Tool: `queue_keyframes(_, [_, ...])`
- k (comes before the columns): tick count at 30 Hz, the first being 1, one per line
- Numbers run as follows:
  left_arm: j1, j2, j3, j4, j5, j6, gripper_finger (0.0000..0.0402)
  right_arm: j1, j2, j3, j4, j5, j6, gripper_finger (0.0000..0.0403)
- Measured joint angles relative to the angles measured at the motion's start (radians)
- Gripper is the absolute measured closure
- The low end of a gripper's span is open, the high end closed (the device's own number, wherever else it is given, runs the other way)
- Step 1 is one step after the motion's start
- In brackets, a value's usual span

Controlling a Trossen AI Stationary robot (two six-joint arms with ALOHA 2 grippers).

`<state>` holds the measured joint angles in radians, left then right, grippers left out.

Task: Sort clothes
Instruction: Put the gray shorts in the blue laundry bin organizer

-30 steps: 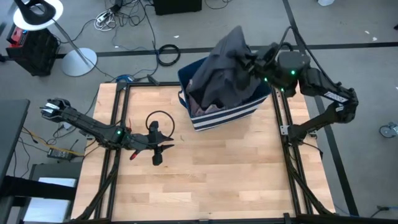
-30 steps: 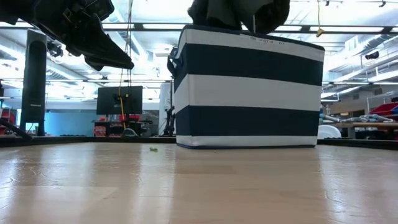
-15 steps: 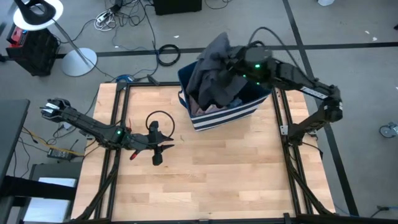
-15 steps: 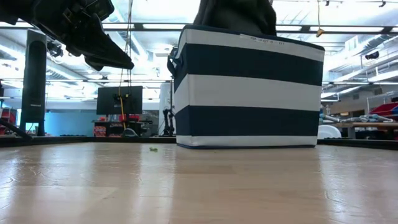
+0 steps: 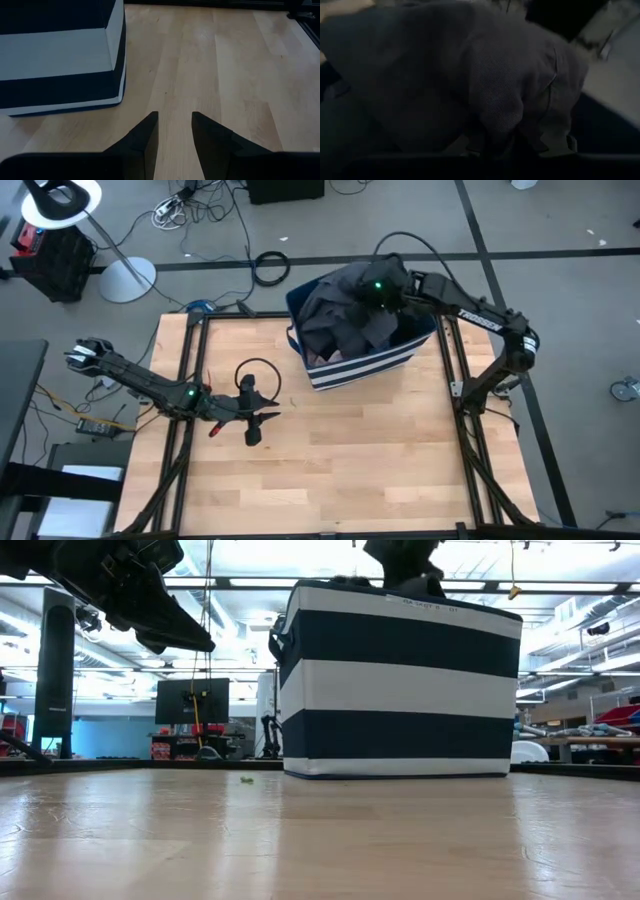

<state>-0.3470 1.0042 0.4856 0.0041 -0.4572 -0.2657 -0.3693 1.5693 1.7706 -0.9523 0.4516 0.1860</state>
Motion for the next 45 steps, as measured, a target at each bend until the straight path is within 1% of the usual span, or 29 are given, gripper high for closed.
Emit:
queue_keyframes(2, [0.000,0.000,0.000,0.001,0.000,0.000,0.0280,-0.023,0.006,0.000,-0.048,-0.034,0.031,0.0350])
queue_keyframes(6, [0.000,0.000,0.000,0.002,-0.001,0.000,0.0280,-0.064,0.019,0.000,-0.083,-0.086,0.060,0.0350])
queue_keyframes(11, [0.000,-0.001,0.000,0.002,-0.003,0.000,0.0280,-0.098,0.061,0.000,-0.093,-0.148,0.084,0.0350])
queue_keyframes(19, [0.000,0.000,0.000,-0.004,-0.003,0.000,0.0280,-0.126,0.203,0.000,-0.141,-0.237,0.100,0.0350])
queue_keyframes(25, [0.000,0.000,0.000,-0.012,-0.003,0.000,0.0280,-0.145,0.319,0.002,-0.186,-0.256,0.101,0.0350])
queue_keyframes(28, [0.000,0.000,0.000,-0.015,-0.003,0.000,0.0280,-0.161,0.369,0.004,-0.198,-0.300,0.109,0.0350])
queue_keyframes(32, [0.000,0.000,0.000,-0.033,-0.003,0.000,0.0280,-0.180,0.417,0.005,-0.198,-0.360,0.117,0.0350])
queue_keyframes(36, [0.000,0.000,0.000,-0.032,-0.003,0.000,0.0280,-0.196,0.435,0.005,-0.192,-0.414,0.125,0.0350])
queue_keyframes(37, [0.000,0.000,0.000,-0.032,-0.003,0.000,0.0280,-0.199,0.436,0.004,-0.190,-0.420,0.125,0.0347])
queue_keyframes(39, [0.000,0.000,0.000,-0.032,-0.003,0.000,0.0280,-0.199,0.434,0.002,-0.183,-0.422,0.124,0.0331])
queue_keyframes(45, [0.000,0.000,0.000,-0.028,-0.003,0.000,0.0280,-0.196,0.391,-0.003,-0.178,-0.402,0.128,0.0257])
